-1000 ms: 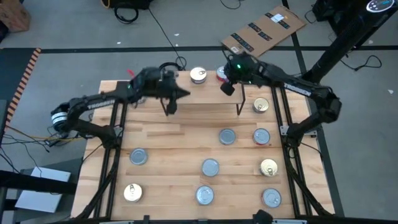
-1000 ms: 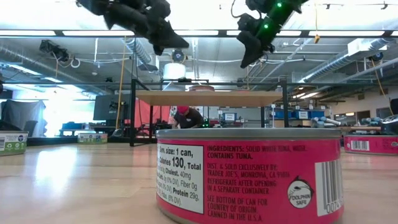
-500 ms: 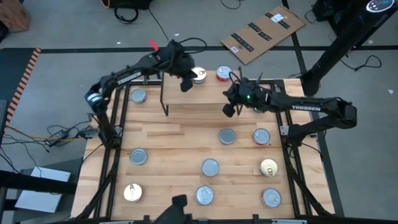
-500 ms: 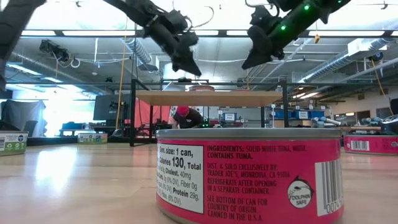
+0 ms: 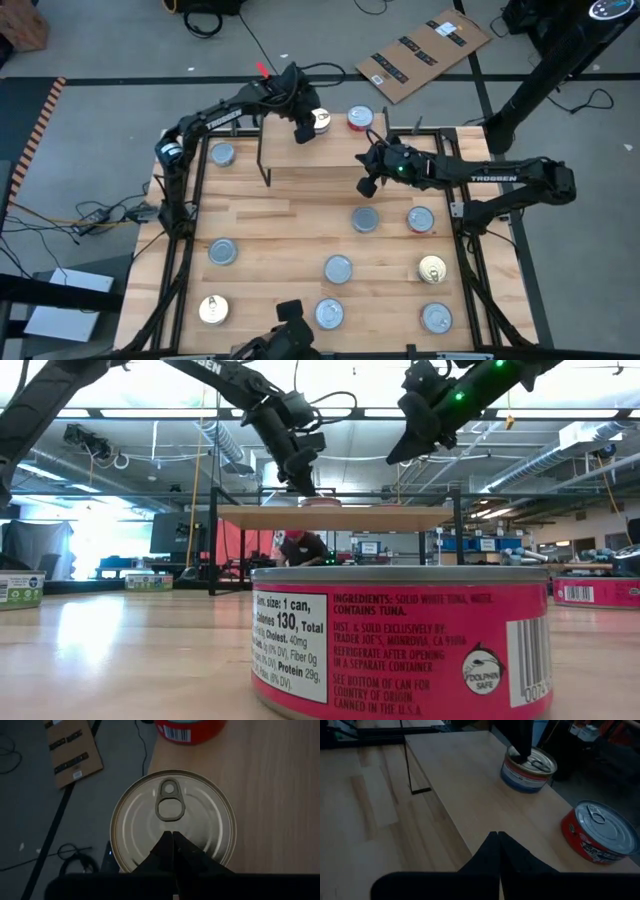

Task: Stack canned seafood by type on shelf
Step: Put the blue pink tuna can on the shelf

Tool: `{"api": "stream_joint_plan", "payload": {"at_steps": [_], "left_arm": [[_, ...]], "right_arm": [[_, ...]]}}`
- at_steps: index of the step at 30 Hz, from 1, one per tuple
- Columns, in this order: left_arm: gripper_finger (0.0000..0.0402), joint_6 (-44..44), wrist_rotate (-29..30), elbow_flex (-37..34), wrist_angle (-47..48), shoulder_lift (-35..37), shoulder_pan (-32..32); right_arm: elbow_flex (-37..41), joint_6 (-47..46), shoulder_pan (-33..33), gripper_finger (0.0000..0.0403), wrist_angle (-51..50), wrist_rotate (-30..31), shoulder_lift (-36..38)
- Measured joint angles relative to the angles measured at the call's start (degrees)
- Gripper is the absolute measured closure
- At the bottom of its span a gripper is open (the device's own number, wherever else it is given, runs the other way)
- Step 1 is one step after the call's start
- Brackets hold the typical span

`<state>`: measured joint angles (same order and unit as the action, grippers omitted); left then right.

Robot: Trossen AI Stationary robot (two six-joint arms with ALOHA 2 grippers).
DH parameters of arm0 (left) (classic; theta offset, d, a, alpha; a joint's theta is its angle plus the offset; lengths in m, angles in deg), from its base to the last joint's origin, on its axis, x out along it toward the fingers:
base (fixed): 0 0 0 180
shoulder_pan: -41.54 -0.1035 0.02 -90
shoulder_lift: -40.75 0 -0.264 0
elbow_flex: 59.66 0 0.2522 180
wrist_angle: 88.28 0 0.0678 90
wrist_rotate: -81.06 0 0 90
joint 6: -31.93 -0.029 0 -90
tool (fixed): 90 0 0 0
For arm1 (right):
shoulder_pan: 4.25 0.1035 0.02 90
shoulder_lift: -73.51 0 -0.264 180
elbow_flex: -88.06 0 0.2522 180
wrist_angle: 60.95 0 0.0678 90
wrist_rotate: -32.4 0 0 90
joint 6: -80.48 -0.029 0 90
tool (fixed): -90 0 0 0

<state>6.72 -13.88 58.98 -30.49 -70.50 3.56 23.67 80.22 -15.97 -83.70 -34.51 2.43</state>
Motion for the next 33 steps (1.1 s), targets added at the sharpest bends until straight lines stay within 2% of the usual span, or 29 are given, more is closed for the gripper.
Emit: {"api": "stream_joint_plan", "payload": {"at_steps": [8,14,23,33], "left_arm": [[0.0401,0.24,4.75,-0.34,6.44,3.16,-0.02],[0.0401,0.07,10.41,-0.27,11.91,3.81,-0.31],[0.0401,0.51,15.78,-0.31,14.12,4.58,-0.38],[0.0401,0.59,18.15,-0.33,18.06,5.22,-0.71]], "right_arm": [[0.0,0.2,0.0,0.04,-0.07,0.01,-0.01],[0.0,0.34,0.0,0.04,-0.09,0.0,-0.01],[0.0,0.43,0.0,0.04,-0.97,-0.01,-0.03],[0.0,0.41,0.0,0.04,-1.4,-0.01,-0.05]]}}
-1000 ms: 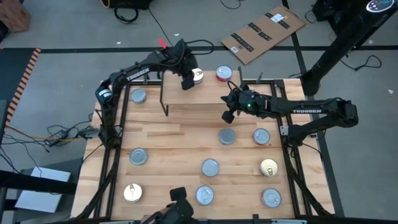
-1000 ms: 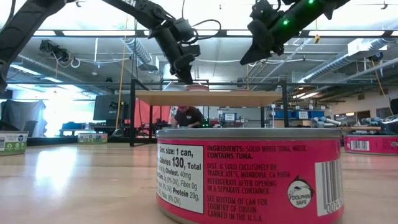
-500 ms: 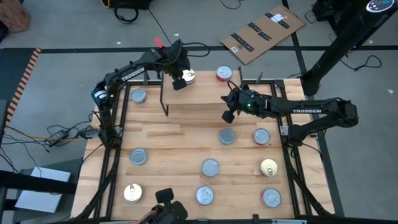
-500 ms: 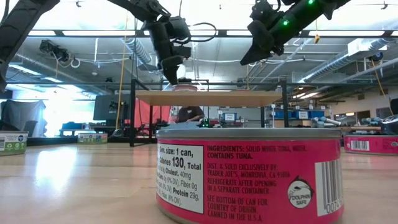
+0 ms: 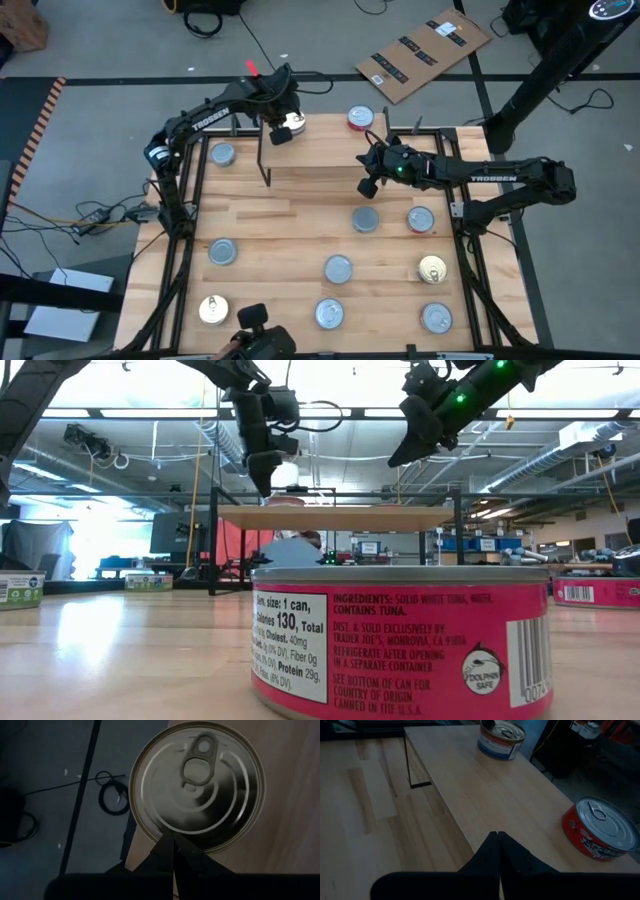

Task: Stack canned seafood by type on shelf
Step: Put the blue pink tuna can on the shelf, then adjust the tuna cans on the shelf

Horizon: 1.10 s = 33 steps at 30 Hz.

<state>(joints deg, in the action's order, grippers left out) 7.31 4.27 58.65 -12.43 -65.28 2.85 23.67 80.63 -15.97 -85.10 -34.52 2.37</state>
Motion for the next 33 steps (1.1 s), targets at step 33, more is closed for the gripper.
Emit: {"api": "stream_joint_plan", "payload": {"at_steps": [33], "left_arm": [[0.0401,5.53,-32.61,-0.02,-40.48,-8.71,4.36]], "right_arm": [[-0.02,2.75,-0.5,0.04,-0.98,1.98,7.63]]}}
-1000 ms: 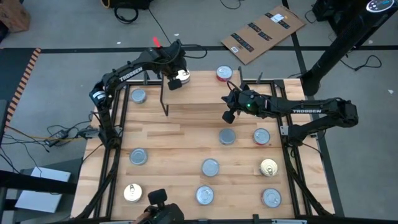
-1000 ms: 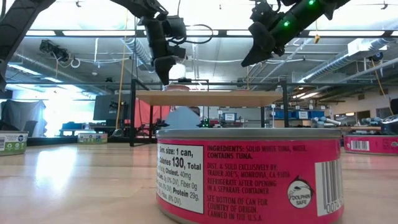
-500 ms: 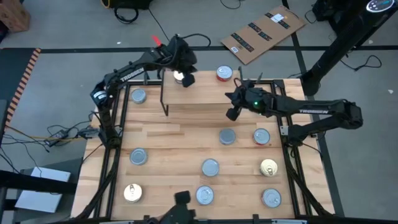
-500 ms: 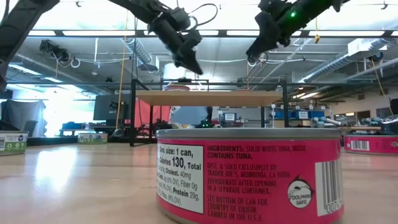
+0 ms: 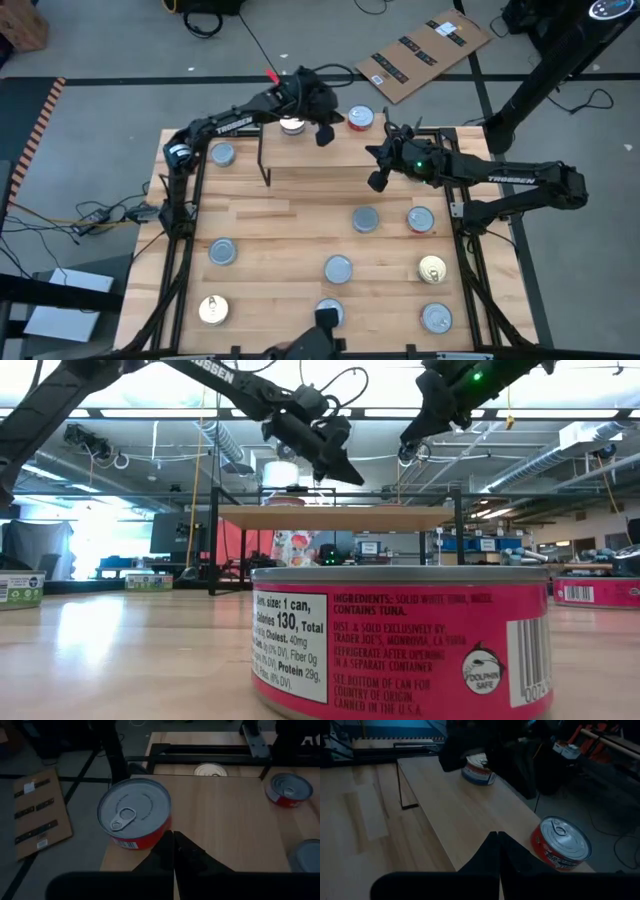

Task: Stack canned seafood by type on shelf
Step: Adjust the tuna cans on the shelf

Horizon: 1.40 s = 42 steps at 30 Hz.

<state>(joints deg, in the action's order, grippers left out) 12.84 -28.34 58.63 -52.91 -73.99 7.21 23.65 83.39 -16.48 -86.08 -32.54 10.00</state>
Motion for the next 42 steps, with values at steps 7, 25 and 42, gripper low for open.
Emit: {"api": "stream_joint_plan", "payload": {"at_steps": [7,25,42], "left_arm": [[0.0401,1.08,-2.92,1.34,-2.79,-2.0,-0.11],[0.0401,-0.58,-2.99,15.11,2.58,-12.28,-0.16],[0.0401,-6.16,2.24,15.28,3.86,-13.67,-0.53]], "right_arm": [[0.0,0.28,-0.29,0.04,0.06,0.0,0.0],[0.0,0.28,-0.61,0.04,-1.01,0.46,0.0],[0.0,0.28,-0.61,0.04,-1.23,0.44,0.0]]}}
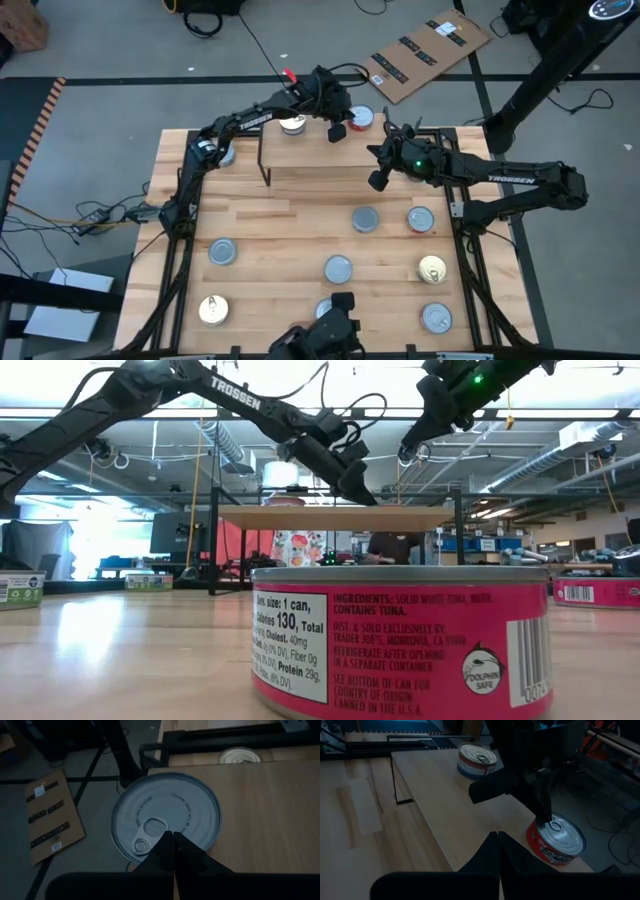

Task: Stack canned seafood by type on shelf
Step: Adjust the tuna cans on the shelf

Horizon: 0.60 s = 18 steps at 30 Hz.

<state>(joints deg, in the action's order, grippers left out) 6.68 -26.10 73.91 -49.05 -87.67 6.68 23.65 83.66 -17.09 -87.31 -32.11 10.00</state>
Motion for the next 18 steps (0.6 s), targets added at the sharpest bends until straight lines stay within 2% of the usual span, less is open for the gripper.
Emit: {"api": "stream_joint_plan", "payload": {"at_steps": [12,18], "left_arm": [[0.0401,0.0,0.4,0.42,4.06,0.09,0.0],[0.0401,0.17,1.99,4.31,11.82,-0.07,0.04]], "right_arm": [[-0.01,-0.02,0.0,0.04,-0.38,0.0,0.0],[0.0,-0.01,0.0,0.04,-0.7,0.0,0.0]]}}
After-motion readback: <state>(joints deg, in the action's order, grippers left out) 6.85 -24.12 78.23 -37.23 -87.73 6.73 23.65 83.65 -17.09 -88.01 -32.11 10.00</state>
